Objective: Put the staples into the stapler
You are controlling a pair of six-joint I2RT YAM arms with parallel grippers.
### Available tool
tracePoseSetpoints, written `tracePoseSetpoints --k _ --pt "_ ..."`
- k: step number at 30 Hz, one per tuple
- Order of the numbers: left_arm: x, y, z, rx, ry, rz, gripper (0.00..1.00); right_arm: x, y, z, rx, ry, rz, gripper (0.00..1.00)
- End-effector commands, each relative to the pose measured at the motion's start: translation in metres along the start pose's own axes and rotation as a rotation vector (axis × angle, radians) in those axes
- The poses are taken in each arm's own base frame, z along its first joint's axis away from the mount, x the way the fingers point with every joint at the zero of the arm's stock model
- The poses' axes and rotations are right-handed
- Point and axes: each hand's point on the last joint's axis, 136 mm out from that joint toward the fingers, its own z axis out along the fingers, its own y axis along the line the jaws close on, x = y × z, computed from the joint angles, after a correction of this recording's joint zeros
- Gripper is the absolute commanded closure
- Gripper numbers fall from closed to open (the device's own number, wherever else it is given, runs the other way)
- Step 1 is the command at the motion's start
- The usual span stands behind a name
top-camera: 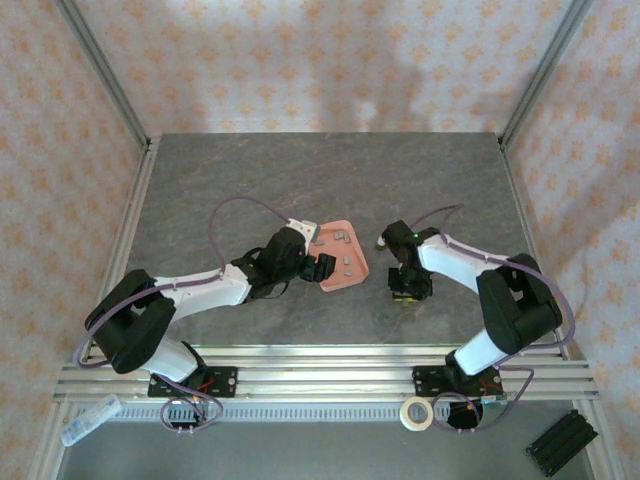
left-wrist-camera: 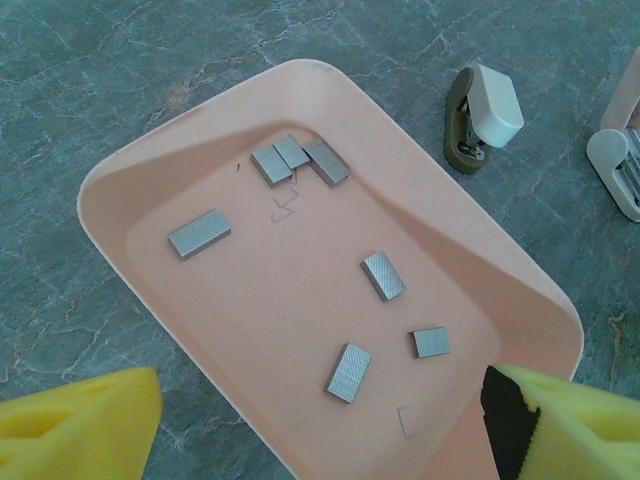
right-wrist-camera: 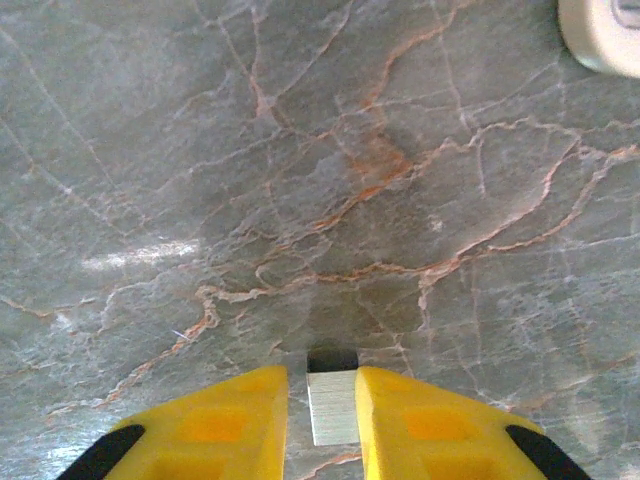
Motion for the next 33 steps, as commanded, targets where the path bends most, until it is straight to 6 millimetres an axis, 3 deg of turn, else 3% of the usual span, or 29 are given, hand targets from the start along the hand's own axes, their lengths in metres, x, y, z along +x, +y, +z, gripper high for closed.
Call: tracePoseSetpoints --k 1,11,33 --pt "-0.006 -0.002 -0.007 -0.008 -0.026 0.003 0.16 0.007 -0.008 0.008 0.042 0.051 0.0 0.77" --pt "-0.011 -0.003 -0.01 -0.006 -0.043 0.005 0.16 0.004 -0.006 0.005 0.018 0.016 0.011 0.83" --pt "-0.019 -0.007 -0.013 0.022 -0.099 0.001 0.16 -0.009 -0.004 -0.011 -0.035 -0.118 0.045 0.86"
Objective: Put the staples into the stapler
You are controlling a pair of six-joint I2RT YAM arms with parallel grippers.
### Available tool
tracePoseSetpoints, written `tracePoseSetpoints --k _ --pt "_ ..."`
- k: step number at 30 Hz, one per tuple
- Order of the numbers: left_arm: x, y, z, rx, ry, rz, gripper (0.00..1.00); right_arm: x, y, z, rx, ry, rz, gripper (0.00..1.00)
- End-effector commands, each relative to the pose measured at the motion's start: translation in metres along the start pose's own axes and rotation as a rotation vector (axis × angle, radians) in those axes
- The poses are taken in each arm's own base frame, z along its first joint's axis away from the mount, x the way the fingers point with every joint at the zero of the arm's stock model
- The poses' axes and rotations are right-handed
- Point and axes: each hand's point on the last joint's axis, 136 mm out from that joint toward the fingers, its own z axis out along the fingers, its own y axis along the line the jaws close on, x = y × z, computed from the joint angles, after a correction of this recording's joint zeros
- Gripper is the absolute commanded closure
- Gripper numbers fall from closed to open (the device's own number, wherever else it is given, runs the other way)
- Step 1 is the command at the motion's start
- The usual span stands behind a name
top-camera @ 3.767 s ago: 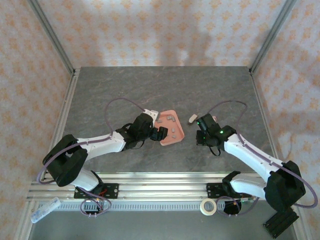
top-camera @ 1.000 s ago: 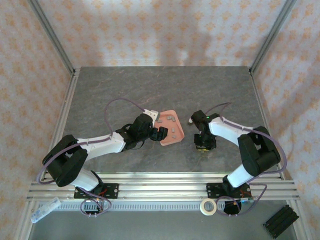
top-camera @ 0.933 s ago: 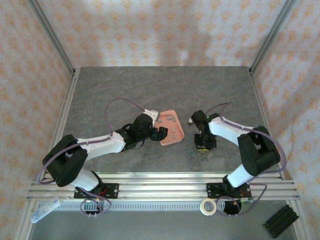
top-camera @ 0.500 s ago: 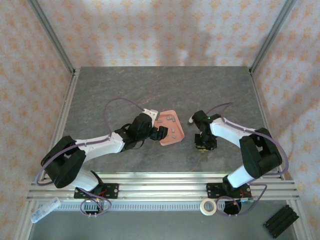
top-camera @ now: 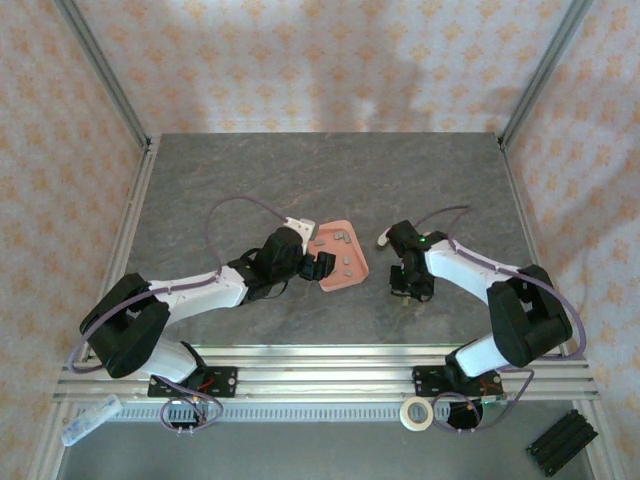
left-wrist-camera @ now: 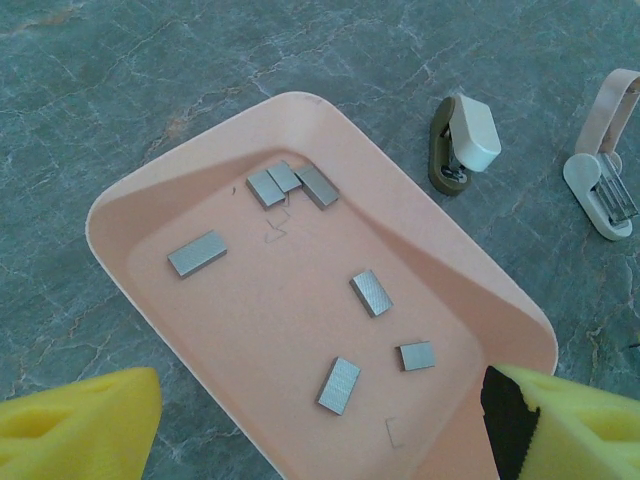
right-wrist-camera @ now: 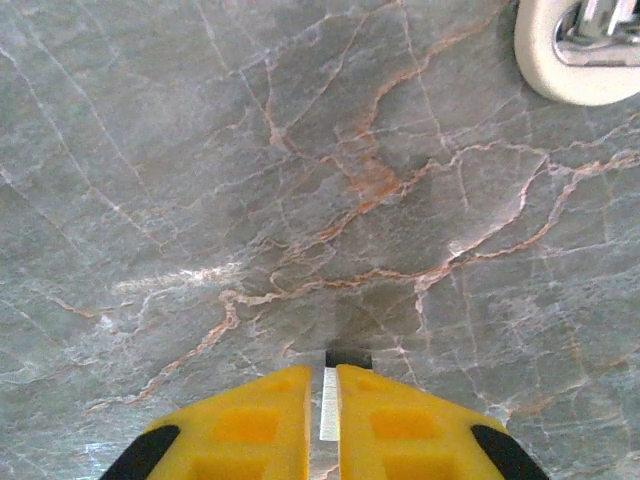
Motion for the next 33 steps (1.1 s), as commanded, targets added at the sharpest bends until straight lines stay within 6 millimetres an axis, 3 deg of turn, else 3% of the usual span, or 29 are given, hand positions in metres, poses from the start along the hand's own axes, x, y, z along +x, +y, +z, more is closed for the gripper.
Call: tracePoseSetpoints --k 1,14,23,33 --pt "-0.011 -0.005 -0.005 0.011 -0.055 0.0 0.16 -0.003 -0.005 -0.002 0.016 -0.032 0.014 0.86" --pt "-0.009 -0.004 -0.005 0.01 -0.055 -0.008 0.16 -0.001 -0.009 -0.005 0.026 -0.034 0.01 0.86" --pt "-0.007 -0.003 -0.005 0.006 -0.051 -0.008 0.16 0.01 -0.016 0.003 0.022 0.035 0.051 0.7" --pt "-0.008 -0.003 -0.005 0.006 -0.053 -0.013 0.16 0.012 -0.013 0.009 0.007 0.063 0.047 0.72"
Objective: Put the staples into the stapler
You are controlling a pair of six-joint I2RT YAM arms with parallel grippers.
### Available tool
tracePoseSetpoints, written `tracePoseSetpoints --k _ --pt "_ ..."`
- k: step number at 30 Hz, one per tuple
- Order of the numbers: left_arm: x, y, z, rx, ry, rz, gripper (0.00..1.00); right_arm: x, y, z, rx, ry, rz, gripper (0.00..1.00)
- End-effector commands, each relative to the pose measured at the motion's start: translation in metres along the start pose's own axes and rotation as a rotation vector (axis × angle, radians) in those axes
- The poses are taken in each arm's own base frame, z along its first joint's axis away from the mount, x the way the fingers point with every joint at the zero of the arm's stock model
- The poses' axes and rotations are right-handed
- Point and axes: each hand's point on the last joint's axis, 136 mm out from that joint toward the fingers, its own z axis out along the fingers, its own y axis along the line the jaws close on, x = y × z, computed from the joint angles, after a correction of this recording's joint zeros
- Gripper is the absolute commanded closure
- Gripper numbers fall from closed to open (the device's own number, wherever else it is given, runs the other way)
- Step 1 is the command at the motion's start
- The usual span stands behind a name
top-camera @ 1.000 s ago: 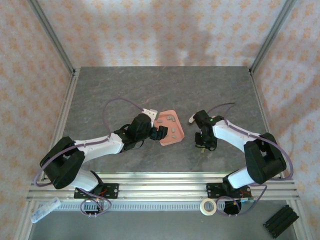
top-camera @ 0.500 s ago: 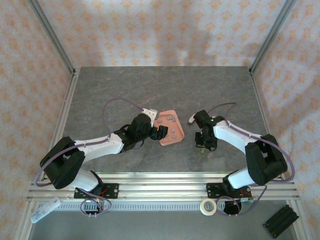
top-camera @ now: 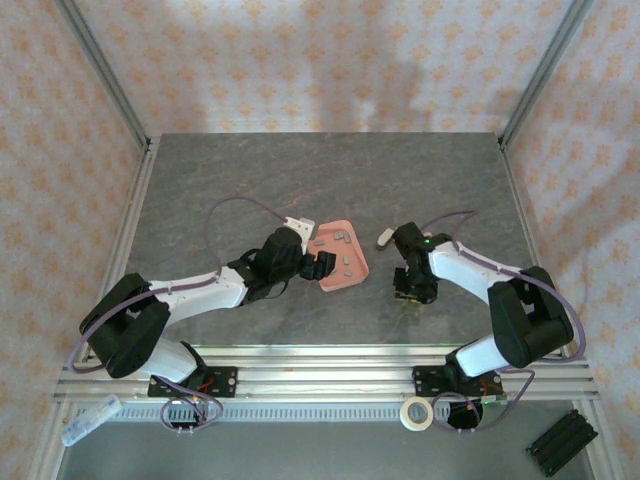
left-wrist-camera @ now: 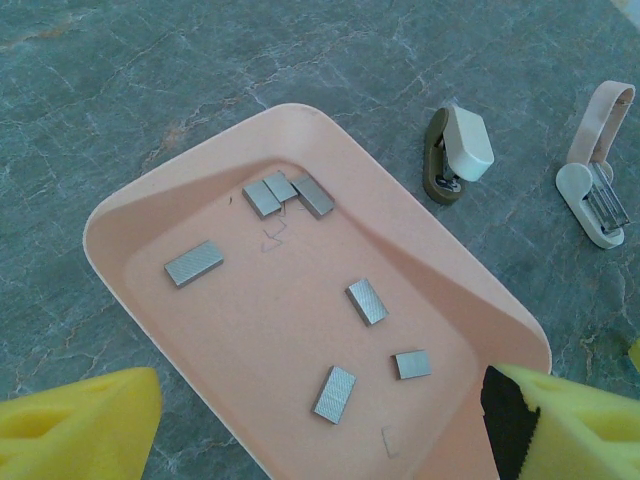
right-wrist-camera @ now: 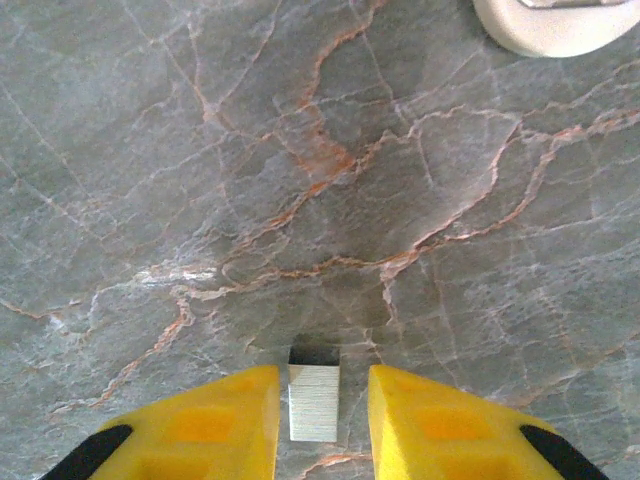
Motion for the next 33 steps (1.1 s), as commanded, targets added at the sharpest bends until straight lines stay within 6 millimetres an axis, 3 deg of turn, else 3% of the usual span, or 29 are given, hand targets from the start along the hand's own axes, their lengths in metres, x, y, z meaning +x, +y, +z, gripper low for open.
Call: tracePoseSetpoints --k 1,17,33 --pt "-0.004 -0.002 -0.004 -0.002 -0.033 -0.011 0.16 0.005 -0.004 0.003 0.022 0.028 0.0 0.73" --pt "-0.004 -0.001 -0.005 -0.006 -0.035 -0.011 0.16 -0.001 -0.008 0.014 0.07 0.038 -0.009 0.84" --pt "-0.008 0.0 -0.008 -0.01 -0.054 -0.013 0.16 -0.02 -0.009 -0.012 0.039 -0.13 -0.003 0.86"
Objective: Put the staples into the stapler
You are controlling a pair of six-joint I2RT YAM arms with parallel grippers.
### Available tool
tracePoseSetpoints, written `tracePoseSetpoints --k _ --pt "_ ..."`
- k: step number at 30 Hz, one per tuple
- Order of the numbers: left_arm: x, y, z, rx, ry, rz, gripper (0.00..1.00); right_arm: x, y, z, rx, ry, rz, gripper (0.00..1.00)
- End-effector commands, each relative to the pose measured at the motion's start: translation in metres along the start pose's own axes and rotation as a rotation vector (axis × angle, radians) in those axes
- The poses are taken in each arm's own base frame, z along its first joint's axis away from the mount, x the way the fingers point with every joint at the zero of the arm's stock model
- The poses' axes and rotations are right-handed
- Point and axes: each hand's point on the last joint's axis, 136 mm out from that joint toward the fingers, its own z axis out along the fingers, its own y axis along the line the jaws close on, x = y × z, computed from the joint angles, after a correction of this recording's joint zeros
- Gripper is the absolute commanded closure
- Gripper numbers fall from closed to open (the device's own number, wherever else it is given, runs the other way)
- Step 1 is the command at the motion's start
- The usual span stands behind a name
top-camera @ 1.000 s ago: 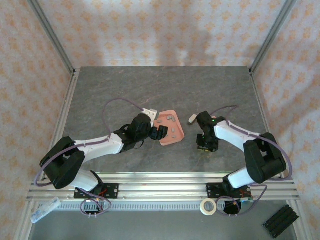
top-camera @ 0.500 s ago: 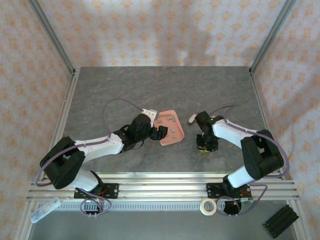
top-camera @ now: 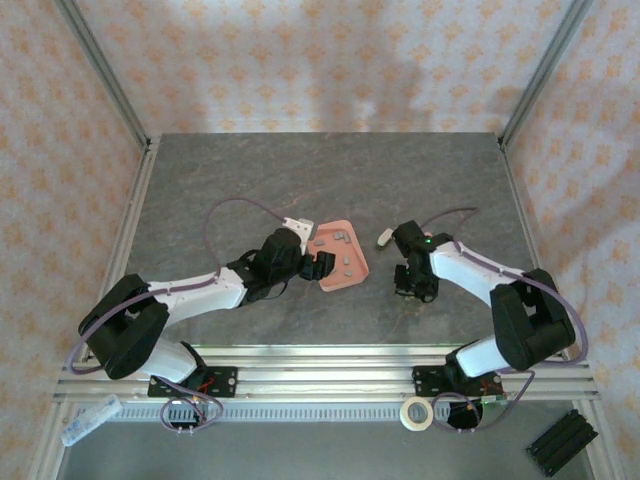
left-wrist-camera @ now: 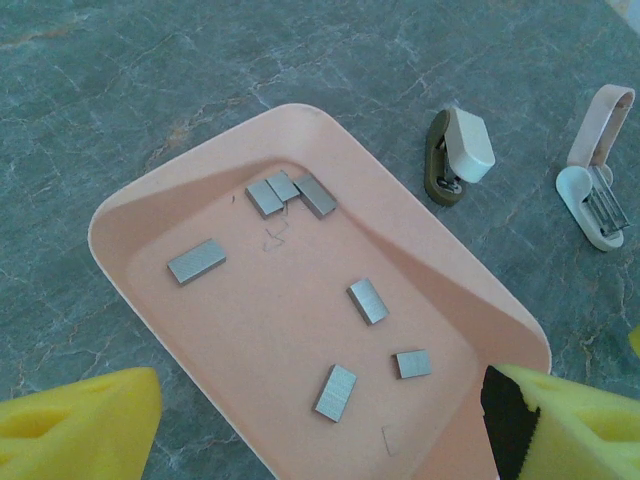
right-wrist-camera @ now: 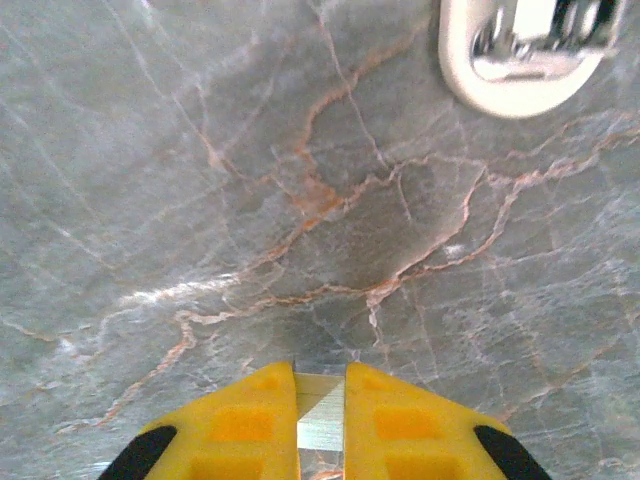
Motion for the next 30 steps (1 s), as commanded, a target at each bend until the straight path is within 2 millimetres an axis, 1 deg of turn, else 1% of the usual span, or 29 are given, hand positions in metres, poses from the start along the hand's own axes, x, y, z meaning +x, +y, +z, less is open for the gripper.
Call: tracePoseSetpoints --k 1,8,14,30 --pt "-0.008 -0.001 -0.006 -0.005 -0.049 -0.005 0.16 -0.008 -0.007 -0.005 0.023 -0.066 0.004 0.86" --pt "-0.009 -0.003 -0.005 0.006 -0.057 -0.012 0.16 -0.019 -0.004 -0.014 0.0 -0.139 -0.015 0.86" --pt "-0.009 -0.005 -0.005 0.017 -0.063 -0.014 0.16 -0.023 -0.005 -0.019 -0.004 -0.182 -0.029 0.86" --pt "-0.011 -0.009 -0.002 0.037 -0.068 -0.018 0.16 -0.034 -0.001 -0.026 -0.018 -0.233 -0.058 0.87"
